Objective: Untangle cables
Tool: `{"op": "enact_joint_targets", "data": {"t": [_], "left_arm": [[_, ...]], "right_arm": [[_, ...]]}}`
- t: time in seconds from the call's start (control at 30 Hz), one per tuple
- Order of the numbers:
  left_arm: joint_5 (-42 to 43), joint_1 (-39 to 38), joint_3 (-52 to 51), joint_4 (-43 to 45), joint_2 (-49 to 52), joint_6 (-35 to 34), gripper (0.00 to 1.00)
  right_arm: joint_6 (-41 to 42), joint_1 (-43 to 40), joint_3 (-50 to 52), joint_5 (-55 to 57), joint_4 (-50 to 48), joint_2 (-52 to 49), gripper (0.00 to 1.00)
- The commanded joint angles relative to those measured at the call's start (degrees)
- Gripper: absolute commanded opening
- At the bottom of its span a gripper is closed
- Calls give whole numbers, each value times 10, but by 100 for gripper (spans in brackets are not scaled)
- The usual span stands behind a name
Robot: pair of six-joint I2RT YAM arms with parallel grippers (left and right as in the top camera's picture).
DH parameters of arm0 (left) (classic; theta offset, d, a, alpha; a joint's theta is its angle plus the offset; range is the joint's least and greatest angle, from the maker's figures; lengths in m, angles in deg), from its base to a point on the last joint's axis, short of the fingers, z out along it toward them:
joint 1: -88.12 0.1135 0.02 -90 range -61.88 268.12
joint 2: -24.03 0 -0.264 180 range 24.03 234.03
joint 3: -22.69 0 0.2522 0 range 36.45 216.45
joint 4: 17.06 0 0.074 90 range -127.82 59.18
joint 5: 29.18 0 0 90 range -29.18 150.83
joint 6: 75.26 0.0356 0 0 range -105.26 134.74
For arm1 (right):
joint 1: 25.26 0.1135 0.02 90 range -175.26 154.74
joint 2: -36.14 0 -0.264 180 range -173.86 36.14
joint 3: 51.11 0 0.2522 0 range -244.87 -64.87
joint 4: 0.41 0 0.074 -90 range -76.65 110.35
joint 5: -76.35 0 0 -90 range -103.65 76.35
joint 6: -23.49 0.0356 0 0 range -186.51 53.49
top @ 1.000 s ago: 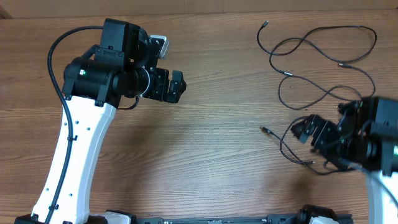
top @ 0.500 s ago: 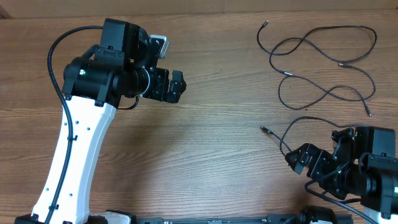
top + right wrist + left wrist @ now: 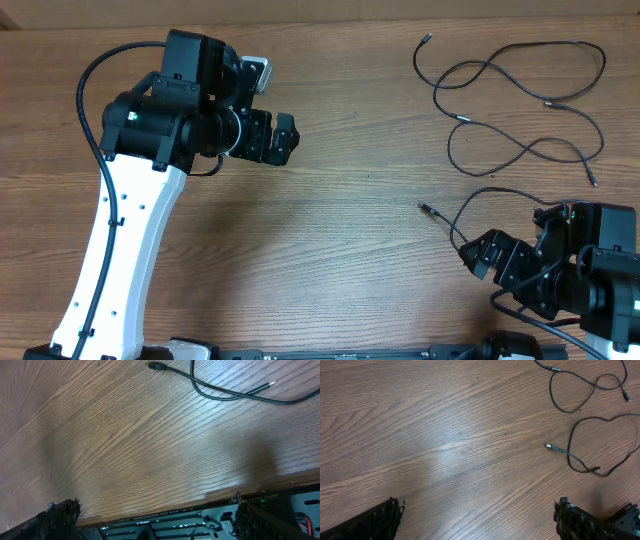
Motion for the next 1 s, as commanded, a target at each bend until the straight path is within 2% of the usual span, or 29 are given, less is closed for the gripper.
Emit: {"op": "enact_joint_targets", "data": {"t": [0.0,0.17,0.73,0.97], "left_arm": [[-3,0,0,0,-7,-8,100],[-3,0,0,0,-7,-8,100],[-3,0,0,0,-7,-8,100],[-3,0,0,0,-7,-8,99]], "right_arm": [[-3,3,2,14,-3,2,100],[-3,3,2,42,-5,2,100],[-12,3,27,26,-98,27,100],[-111,3,74,-41,-217,66,100]]}}
